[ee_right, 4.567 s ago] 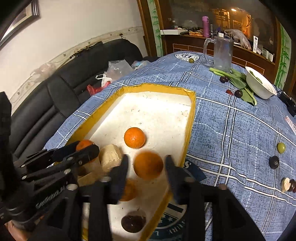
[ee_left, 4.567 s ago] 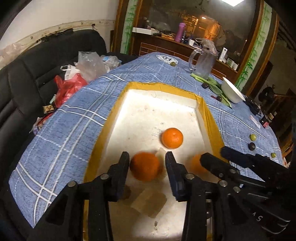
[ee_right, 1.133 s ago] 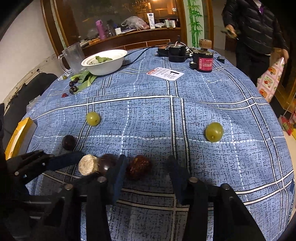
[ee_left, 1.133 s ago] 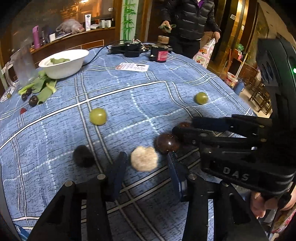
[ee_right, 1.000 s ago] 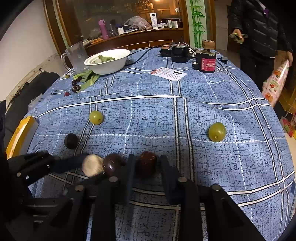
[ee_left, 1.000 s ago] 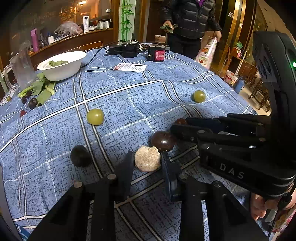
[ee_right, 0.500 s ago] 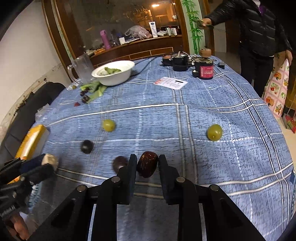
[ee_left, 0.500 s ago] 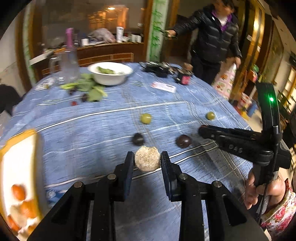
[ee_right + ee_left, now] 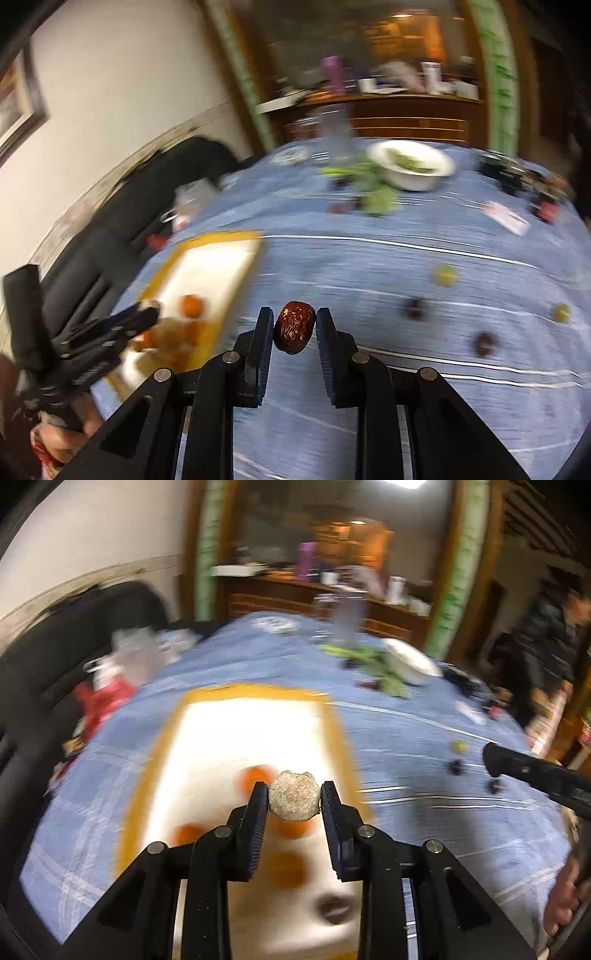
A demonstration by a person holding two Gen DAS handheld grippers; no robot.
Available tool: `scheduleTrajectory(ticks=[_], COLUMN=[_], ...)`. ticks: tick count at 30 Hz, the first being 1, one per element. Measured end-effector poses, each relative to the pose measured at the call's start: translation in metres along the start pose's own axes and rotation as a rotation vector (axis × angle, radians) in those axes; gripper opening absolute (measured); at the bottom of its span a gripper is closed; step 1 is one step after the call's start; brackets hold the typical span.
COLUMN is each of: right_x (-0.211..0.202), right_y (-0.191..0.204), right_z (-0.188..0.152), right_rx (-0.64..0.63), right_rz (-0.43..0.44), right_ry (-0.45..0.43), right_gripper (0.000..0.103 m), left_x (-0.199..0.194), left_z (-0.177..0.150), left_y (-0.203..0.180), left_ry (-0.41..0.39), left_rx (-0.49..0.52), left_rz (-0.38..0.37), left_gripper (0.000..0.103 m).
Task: Organize fruits
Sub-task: 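Carry the cracker and red date into the foam tray and open both tools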
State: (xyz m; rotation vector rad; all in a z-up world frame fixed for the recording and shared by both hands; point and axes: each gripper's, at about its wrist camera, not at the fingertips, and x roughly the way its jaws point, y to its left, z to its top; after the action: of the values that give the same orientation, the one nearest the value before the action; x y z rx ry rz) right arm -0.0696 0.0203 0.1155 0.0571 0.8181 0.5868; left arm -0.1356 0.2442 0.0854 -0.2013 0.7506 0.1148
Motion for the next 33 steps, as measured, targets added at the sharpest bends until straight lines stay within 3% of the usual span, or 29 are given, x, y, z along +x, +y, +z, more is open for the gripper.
scheduleTrajectory(ticks=[6, 11, 13, 15, 17, 19, 20, 23, 27, 33], right_x=[0.069, 0.115, 0.129, 0.134, 0.134, 0.128, 0.121, 0.101, 0.066, 0.019], right_y=[0.098, 0.137, 0.144, 0.145, 0.146, 0.143, 0.142, 0.136, 0.122, 0.093], right_z=[0.001, -0.004, -0.003, -0.002, 0.0, 0.004, 0.004, 0.01, 0.005, -0.015], right_rx=[-0.143, -0.221, -0.248, -0.253, -0.247, -0.234, -0.231, -0.232, -0.184, -0.156], right_rz=[0.048, 0.003, -0.031, -0.058, -0.065, -0.061, -0.063, -0.076, -0.078, -0.132], right_ry=[0.106, 0.177, 0.183, 0.176, 0.174, 0.157, 0.138, 0.092, 0.03, -0.044], right_gripper=[0.026, 0.026, 0.026, 0.026, 0.032, 0.054, 0.058, 0.061, 0.075, 0.078], left_x=[0.006, 0.004, 0.005, 0.003, -0.001, -0.007, -0.011, -0.019, -0.03, -0.049], left_z=[-0.013, -0.018, -0.019, -0.019, -0.019, -0.018, -0.018, -0.016, -0.013, -0.011], left_y=[0.061, 0.08, 0.084, 0.086, 0.088, 0.086, 0.084, 0.076, 0.059, 0.018], left_ry=[0.037, 0.035, 0.034, 0.028, 0.017, 0.002, -0.008, -0.027, -0.045, -0.084], left_rx=[-0.132, -0.183, -0.196, -0.214, -0.221, -0.218, -0.213, -0.196, -0.168, -0.084], left_rz=[0.032, 0.014, 0.0, -0.013, -0.024, -0.027, -0.026, -0.025, -0.041, -0.044], left_gripper=[0.028, 0.028, 0.032, 0.046, 0.053, 0.06, 0.063, 0.066, 0.071, 0.076])
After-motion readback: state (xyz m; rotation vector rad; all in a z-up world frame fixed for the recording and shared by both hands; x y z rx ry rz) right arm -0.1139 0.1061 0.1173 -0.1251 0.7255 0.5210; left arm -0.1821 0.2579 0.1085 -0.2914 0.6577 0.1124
